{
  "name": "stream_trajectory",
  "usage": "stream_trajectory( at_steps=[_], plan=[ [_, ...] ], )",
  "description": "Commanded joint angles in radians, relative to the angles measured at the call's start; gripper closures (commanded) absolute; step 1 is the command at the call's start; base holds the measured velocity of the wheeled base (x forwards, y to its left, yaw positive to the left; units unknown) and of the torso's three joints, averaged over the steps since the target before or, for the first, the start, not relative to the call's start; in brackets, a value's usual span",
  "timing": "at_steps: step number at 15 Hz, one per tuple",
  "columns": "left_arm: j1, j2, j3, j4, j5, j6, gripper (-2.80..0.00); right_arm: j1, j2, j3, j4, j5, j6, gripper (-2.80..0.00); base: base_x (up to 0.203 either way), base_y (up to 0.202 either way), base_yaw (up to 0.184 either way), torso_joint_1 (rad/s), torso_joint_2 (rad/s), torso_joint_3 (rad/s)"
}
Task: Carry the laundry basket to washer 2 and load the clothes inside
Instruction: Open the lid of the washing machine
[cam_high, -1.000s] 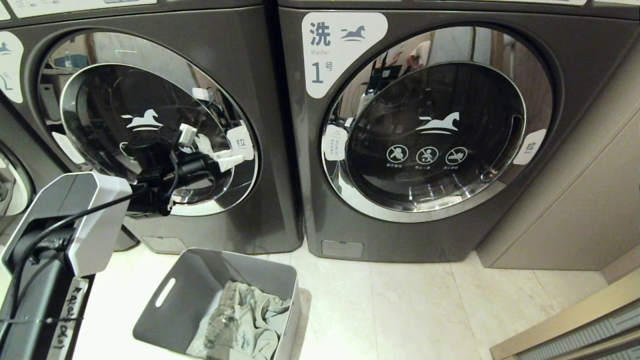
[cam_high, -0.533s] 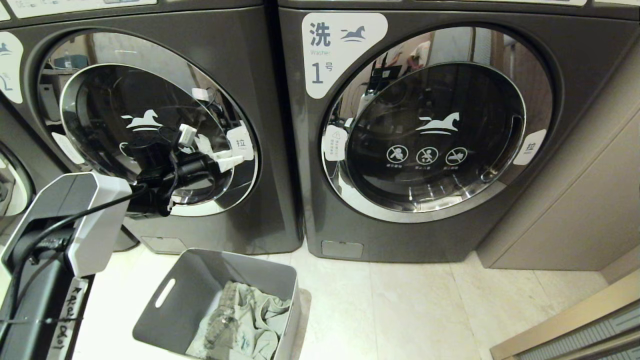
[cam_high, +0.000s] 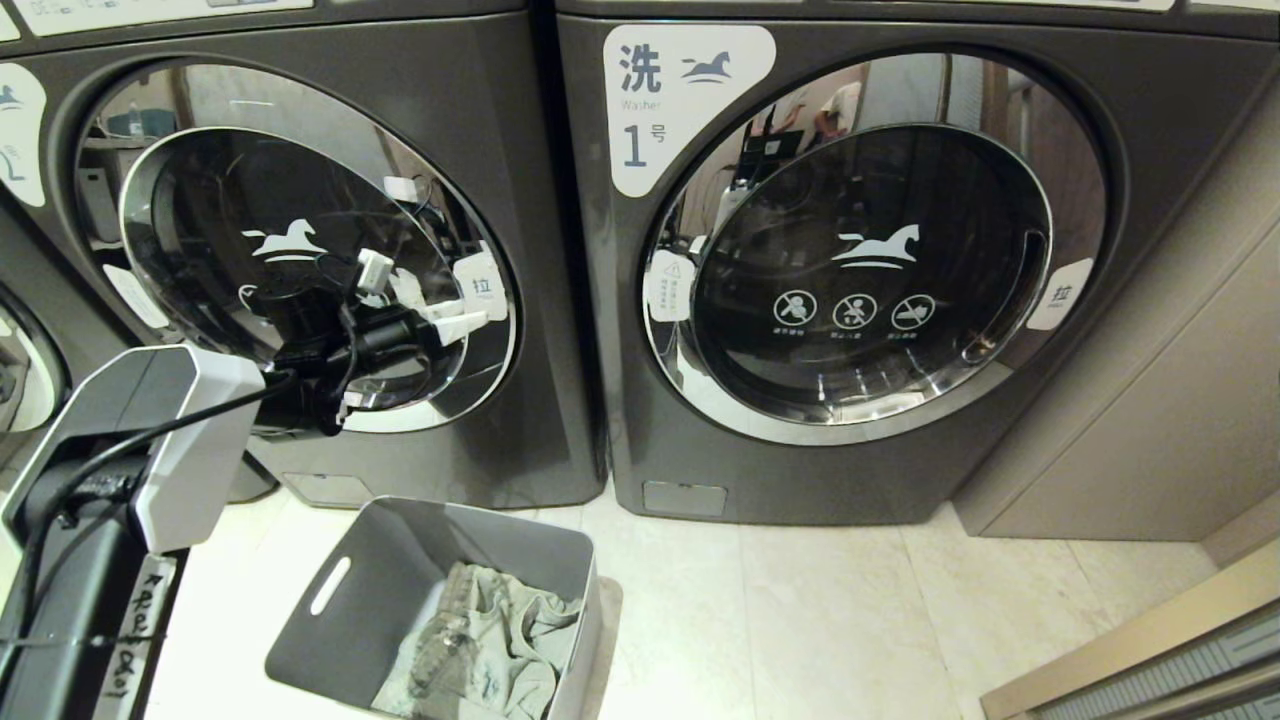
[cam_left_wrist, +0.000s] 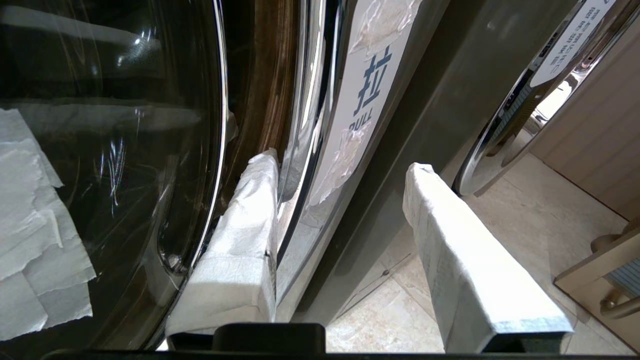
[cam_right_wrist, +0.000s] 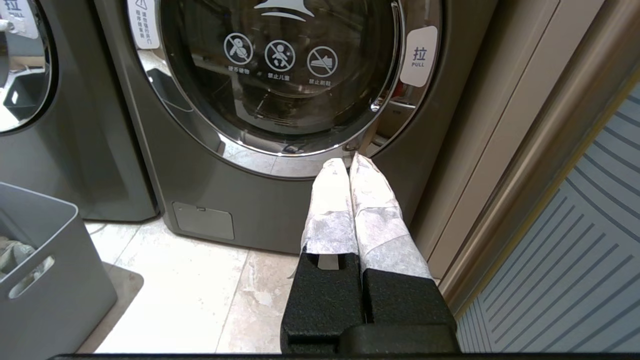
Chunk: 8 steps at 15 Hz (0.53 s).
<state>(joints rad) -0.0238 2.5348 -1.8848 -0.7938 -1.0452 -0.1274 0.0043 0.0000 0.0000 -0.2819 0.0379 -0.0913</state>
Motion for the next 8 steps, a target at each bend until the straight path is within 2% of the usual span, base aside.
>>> stream_trajectory(
  at_steps=[1, 8],
  plan=[
    [-0.001, -0.017, 0.019, -0.006, -0.236, 0.000, 0.00, 0.000, 0.002, 0.040, -0.002, 0.000, -0.001, 0.00, 0.000, 0.000, 0.000, 0.000, 0.00, 0.000],
    [-0.001, -0.042, 0.071, -0.045, -0.239, -0.002, 0.00, 0.000, 0.002, 0.040, -0.002, 0.000, -0.001, 0.00, 0.000, 0.000, 0.000, 0.000, 0.00, 0.000]
  ],
)
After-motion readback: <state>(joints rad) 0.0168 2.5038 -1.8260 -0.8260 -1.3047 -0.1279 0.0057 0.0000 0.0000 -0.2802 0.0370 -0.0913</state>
